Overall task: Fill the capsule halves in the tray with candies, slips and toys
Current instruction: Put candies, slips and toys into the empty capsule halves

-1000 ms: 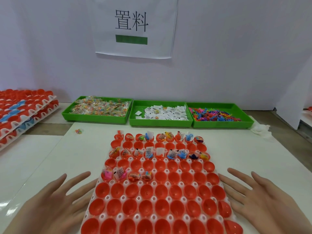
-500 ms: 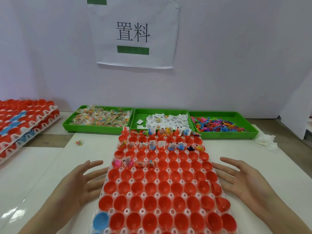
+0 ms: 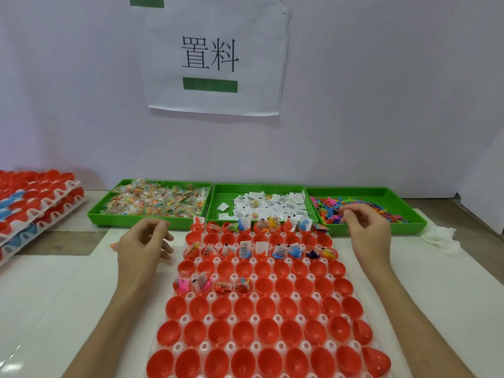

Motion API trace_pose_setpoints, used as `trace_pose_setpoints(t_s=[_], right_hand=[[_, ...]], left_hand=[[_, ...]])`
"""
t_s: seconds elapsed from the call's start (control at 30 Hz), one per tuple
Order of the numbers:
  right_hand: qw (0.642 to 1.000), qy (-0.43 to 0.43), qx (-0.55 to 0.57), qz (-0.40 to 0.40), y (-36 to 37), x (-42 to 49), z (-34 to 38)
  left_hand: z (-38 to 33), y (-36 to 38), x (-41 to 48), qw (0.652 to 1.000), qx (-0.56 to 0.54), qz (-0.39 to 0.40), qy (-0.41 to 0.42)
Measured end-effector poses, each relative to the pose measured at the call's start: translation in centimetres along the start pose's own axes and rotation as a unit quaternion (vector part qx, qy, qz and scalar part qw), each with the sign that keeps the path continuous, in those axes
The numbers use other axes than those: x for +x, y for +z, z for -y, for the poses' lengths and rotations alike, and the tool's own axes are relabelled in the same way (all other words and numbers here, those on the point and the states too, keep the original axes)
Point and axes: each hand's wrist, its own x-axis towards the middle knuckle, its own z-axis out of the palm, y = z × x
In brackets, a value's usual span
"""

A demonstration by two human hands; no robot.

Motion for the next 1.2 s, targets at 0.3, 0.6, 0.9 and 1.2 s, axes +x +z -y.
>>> trace_pose_setpoints(t_s=[0.3,0.6,0.9,1.2], right_hand=[[0.989,-0.082,-0.120,-0.023,0.6,0.7,-3.6],[0.981,-0.111,-0.156,-0.020,0.5,0.5,-3.6],[0.984,-0.100,-0.145,-0.026,0.4,0.5,-3.3],[0.987,-0.074,-0.144,-0.021,0.4,0.5,-3.1]], left_hand=[[1.2,1.5,2.5,0.963,0.240,0.010,0.119],[1.0,1.4,2.4,0.963,0.234,0.009,0.130],[1.2,1.4,2.7,0.972,0.211,0.026,0.099],[0.8,0.9,2.4,0.975,0.203,-0.068,0.051]])
